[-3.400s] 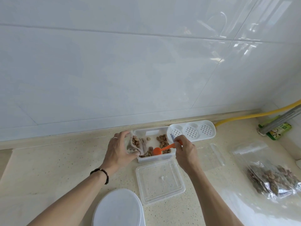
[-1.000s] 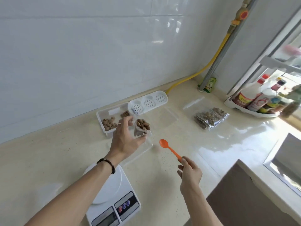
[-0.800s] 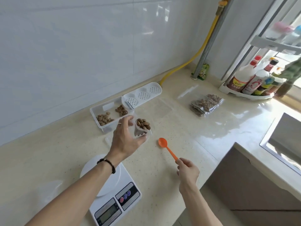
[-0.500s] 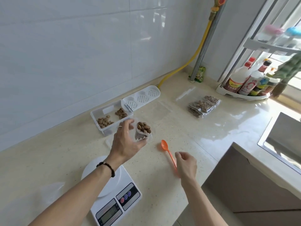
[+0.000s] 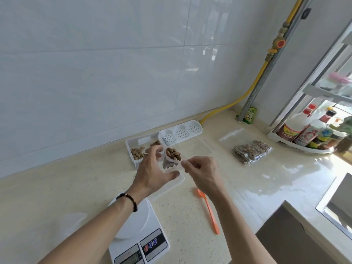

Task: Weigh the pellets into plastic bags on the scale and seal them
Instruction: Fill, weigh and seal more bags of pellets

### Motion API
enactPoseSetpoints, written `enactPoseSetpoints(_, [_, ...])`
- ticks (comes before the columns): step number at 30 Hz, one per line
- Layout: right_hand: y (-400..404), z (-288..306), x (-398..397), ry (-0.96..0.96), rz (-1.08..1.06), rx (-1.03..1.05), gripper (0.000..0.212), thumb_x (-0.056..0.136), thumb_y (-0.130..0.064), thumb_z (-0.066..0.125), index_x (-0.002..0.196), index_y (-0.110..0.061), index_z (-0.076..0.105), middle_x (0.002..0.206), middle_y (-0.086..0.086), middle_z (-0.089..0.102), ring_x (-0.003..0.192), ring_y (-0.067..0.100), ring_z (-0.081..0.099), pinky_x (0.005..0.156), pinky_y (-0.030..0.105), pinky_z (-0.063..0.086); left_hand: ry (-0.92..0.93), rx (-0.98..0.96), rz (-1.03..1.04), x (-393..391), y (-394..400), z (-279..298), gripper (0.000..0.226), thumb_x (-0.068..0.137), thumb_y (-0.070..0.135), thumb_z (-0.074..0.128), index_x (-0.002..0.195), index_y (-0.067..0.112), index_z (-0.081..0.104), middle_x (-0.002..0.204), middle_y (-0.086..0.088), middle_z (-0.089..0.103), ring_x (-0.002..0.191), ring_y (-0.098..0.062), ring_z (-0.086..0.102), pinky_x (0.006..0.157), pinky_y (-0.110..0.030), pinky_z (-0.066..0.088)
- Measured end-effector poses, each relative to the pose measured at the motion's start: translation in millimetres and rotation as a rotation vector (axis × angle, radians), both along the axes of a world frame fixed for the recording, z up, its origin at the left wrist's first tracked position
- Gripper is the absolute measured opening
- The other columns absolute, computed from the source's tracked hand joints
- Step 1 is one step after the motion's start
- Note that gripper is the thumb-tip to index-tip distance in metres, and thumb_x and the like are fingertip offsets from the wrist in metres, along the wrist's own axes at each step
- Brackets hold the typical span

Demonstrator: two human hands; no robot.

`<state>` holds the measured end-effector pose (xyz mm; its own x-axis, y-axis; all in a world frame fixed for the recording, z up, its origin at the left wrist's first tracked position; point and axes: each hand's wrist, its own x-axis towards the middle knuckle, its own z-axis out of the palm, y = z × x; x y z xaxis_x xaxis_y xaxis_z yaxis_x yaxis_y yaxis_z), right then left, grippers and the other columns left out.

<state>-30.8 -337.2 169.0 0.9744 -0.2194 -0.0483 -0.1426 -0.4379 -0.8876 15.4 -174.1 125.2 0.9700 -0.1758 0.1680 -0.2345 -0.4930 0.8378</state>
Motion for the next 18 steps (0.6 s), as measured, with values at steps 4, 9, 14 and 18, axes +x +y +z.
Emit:
enactPoseSetpoints(4, [2,1,4,0.004,-0.010,0.018,0.022,0.089,-0.027,0.070,0.073,-0.012,0.074,0.067,0.013,0.069,0.056,0.019,0.052,0.055,0.035,0.044,0.040,-0.034,-0.042,1,8,5,0.093,0.051,0.060,0.086,0.123,0.034,0.034,0.114,0.010,0.046,0.104,-0.005,0.048,0.078,-0.013,0.036])
enactPoseSetpoints(9, [2,4,11,0.007,-0.010,0.026,0.020,0.089,-0.025,0.072,0.072,-0.015,0.074,0.062,0.004,0.069,0.055,0.016,0.054,0.057,0.035,0.049,0.068,-0.186,-0.011,2,11,9,0.037,0.088,0.054,0.055,0.114,0.028,0.048,0.099,0.008,0.059,0.094,-0.005,0.057,0.078,-0.012,0.043])
enactPoseSetpoints(14, [4,9,17,0.004,0.019,0.010,0.022,0.088,-0.028,0.072,0.069,-0.017,0.073,0.064,0.005,0.071,0.056,0.014,0.056,0.060,0.038,0.052,-0.025,-0.233,0.099,9,16,19,0.016,0.102,0.021,0.043,0.095,0.016,0.056,0.079,0.009,0.064,0.069,-0.003,0.061,0.063,-0.014,0.047])
enactPoseSetpoints(18, [9,15,23,-0.002,0.043,0.002,0.023,0.088,-0.028,0.072,0.069,-0.016,0.074,0.065,0.003,0.071,0.058,0.014,0.058,0.065,0.046,0.056,-0.007,-0.265,0.073,18,28,19,0.018,0.102,0.020,0.045,0.090,0.012,0.056,0.075,0.006,0.064,0.068,-0.009,0.062,0.061,-0.018,0.050])
